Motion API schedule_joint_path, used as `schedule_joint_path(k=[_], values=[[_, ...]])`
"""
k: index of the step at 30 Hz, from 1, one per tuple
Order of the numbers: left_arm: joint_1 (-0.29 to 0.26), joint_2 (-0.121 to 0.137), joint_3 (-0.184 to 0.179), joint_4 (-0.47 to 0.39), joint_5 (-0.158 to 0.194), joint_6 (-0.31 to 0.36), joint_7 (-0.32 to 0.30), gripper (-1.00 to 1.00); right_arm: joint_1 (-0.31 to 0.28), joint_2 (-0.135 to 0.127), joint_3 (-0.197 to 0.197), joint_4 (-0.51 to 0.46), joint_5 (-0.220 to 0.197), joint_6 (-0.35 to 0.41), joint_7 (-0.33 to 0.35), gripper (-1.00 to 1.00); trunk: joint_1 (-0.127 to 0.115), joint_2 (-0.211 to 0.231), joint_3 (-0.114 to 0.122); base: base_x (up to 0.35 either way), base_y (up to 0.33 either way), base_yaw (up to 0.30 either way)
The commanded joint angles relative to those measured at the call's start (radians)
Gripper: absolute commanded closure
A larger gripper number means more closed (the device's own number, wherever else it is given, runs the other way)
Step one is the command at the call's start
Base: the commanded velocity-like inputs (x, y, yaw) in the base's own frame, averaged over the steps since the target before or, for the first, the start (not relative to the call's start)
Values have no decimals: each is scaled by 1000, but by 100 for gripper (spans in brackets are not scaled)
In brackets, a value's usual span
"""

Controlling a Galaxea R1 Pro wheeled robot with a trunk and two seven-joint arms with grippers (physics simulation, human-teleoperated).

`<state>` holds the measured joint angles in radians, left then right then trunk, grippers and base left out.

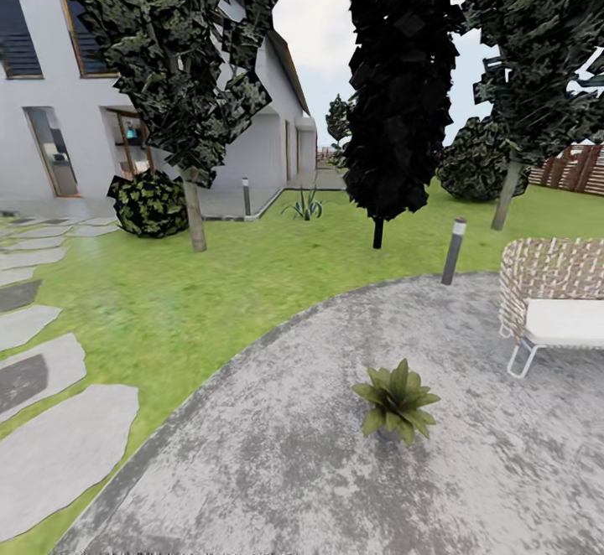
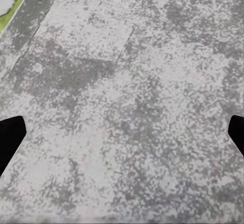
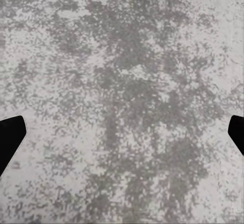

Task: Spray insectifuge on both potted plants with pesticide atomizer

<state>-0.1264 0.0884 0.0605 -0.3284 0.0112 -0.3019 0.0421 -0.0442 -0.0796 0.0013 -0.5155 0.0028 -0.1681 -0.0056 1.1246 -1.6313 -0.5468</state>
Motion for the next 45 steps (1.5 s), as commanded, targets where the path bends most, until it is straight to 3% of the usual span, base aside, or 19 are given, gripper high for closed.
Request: schedule_joint_path(k=[1,19,29,31,33,36,45], values=[[-1,0,1,1,1,-3,1,-100,0,0,0,0,0,-3,-1,-100,0,-1,-1,0,0,286],[-1,-1,2,0,1,-3,3,-100,0,0,0,0,0,-2,-1,-100,0,-1,-2,0,0,286],[-1,0,4,0,2,-2,11,-100,0,-2,0,0,2,-2,1,-100,38,-71,-35,0,0,169],[-1,1,22,0,3,-2,11,-100,0,-3,0,0,2,-2,1,-100,46,-85,-41,0,0,15],[-1,1,73,0,2,-3,10,-100,0,-3,0,0,2,-2,2,-100,54,-99,-48,0,0,6],[-1,0,114,0,0,-4,8,-100,0,-3,0,0,1,-2,1,-100,65,-120,-57,0,0,2],[-1,-1,134,1,0,-4,7,-100,0,0,1,0,0,-26,1,-100,100,-183,-85,0,0,0]])
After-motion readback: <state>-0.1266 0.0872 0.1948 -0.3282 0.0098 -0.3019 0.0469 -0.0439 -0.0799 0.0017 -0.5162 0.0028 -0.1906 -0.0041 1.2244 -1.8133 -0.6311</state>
